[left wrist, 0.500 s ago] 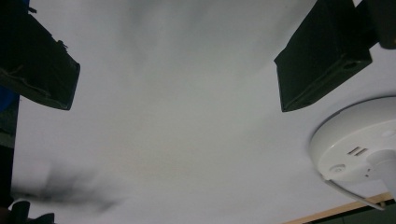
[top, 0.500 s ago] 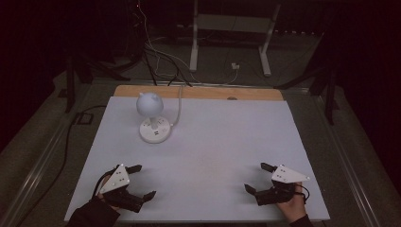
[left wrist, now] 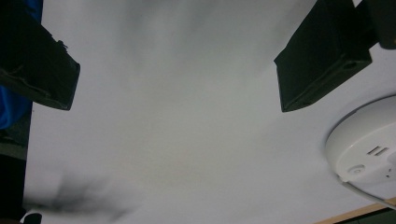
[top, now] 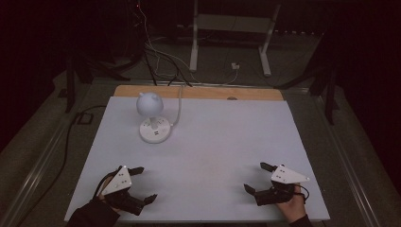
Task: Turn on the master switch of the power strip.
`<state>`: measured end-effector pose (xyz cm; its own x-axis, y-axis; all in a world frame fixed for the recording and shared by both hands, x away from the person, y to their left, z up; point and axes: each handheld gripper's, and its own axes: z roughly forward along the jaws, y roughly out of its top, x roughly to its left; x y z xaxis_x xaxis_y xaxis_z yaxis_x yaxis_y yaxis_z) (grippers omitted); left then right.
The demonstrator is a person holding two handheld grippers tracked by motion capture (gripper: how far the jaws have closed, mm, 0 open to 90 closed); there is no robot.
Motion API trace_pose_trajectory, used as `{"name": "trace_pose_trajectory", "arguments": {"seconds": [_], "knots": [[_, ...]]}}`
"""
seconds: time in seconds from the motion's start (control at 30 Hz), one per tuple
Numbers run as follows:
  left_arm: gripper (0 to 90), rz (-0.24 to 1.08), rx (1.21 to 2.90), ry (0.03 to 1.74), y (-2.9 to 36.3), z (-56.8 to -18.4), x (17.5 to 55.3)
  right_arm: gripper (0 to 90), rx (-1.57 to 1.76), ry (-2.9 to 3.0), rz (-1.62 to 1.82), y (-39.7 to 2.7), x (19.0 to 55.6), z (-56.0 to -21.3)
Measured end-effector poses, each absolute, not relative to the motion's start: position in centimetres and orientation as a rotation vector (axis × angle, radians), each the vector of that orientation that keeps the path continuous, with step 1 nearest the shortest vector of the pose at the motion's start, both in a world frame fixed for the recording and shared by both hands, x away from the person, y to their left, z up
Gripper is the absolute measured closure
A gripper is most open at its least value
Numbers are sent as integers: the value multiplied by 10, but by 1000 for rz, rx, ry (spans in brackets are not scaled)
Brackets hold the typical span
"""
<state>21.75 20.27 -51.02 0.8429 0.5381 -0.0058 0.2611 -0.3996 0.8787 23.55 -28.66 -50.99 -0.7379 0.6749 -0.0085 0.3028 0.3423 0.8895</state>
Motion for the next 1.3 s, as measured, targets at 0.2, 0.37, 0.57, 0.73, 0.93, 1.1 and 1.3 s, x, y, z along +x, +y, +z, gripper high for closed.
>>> {"name": "trace_pose_trajectory", "arguments": {"seconds": [0.2, 0.37, 0.57, 0.73, 0.93, 1.1, 1.3], "knots": [[1, 311, 2018, 576, 198, -508, 216, 0, 860, 2230, 1365, -286, 234, -508], [1, 288, 2057, 549, 194, -506, 214, 0, 860, 2221, 1363, -286, 233, -507], [1, 241, 2072, 514, 187, -495, 217, 0, 860, 2218, 1378, -285, 232, -505], [1, 241, 2086, 484, 183, -483, 219, 0, 860, 2216, 1390, -285, 231, -504], [1, 211, 2099, 462, 178, -474, 223, 0, 858, 2216, 1400, -285, 230, -503], [1, 196, 2111, 441, 171, -469, 227, 0, 857, 2207, 1408, -285, 229, -502], [1, 196, 2103, 433, 164, -464, 233, 0, 863, 2209, 1415, -286, 229, -501]]}}
